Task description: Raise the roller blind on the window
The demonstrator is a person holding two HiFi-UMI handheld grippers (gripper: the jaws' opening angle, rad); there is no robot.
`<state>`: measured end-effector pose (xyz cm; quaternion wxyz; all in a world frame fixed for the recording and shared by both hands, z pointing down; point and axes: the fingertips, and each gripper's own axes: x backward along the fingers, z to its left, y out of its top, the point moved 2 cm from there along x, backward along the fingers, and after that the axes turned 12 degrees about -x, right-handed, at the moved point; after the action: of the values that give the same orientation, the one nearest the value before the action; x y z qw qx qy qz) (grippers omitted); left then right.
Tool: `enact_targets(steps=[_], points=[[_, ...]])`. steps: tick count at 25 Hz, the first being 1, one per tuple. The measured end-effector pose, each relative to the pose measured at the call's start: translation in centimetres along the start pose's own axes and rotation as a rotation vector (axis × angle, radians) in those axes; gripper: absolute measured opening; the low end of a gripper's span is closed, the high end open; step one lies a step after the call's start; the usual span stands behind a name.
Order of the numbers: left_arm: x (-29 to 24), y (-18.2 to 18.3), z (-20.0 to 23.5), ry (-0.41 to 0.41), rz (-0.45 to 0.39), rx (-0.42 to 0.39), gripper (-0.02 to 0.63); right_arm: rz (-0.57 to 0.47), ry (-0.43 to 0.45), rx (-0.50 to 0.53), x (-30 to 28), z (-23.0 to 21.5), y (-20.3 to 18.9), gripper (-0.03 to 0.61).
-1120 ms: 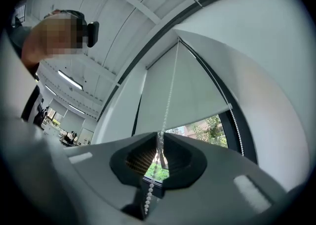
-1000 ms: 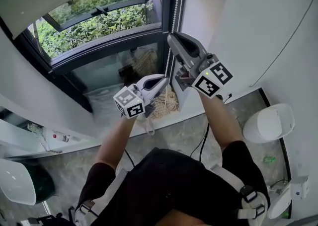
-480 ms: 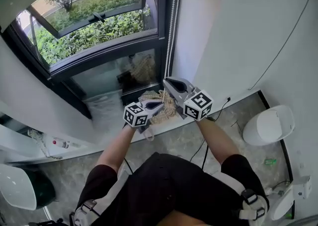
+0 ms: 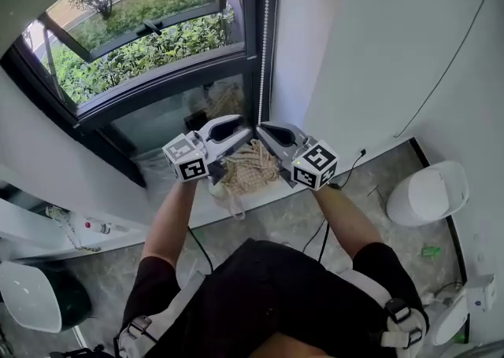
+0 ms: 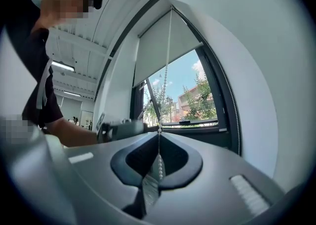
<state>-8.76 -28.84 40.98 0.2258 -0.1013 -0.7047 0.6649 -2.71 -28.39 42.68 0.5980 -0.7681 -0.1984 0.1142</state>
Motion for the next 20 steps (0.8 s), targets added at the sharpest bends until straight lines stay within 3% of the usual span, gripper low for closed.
enact_targets(steps=[4,7,13,15,17,18,19,20], points=[[-2.6,8.9,0.2,-0.07,-0.153,-0.052,0.169,0.012,0.01,0.013,-0.1,0.4,0.1,0.008],[-4.3,12.3,-0.2,-0.119,-0.191,-0.048,0.169,0.021,0.019,0.018,0.0,0.9,0.0,0.008],[-6.3,14.2,-1.1,-0.13,-0.215,-0.069,0.159,0.016,0.03,0.02,-0.1,1.9,-0.4,0.006],[-6.4,14.7,-1.4,-0.138,-0.253,-0.051,0.112,0.021,0.026,0.025,0.0,1.9,-0.6,0.005],[-6.6,14.9,-1.4,-0.14,-0.259,-0.049,0.106,0.03,0.022,0.034,0.1,1.7,-0.7,0.003],[-6.7,14.9,-1.3,-0.133,-0.255,-0.049,0.083,0.032,0.02,0.036,0.1,1.6,-0.7,0.003],[-6.8,14.9,-1.0,-0.121,-0.254,-0.042,0.018,0.031,0.019,0.036,0.2,1.5,-0.7,0.003],[-6.8,14.8,-0.8,-0.107,-0.257,-0.031,0.015,0.03,0.018,0.035,0.2,1.5,-0.7,0.003]])
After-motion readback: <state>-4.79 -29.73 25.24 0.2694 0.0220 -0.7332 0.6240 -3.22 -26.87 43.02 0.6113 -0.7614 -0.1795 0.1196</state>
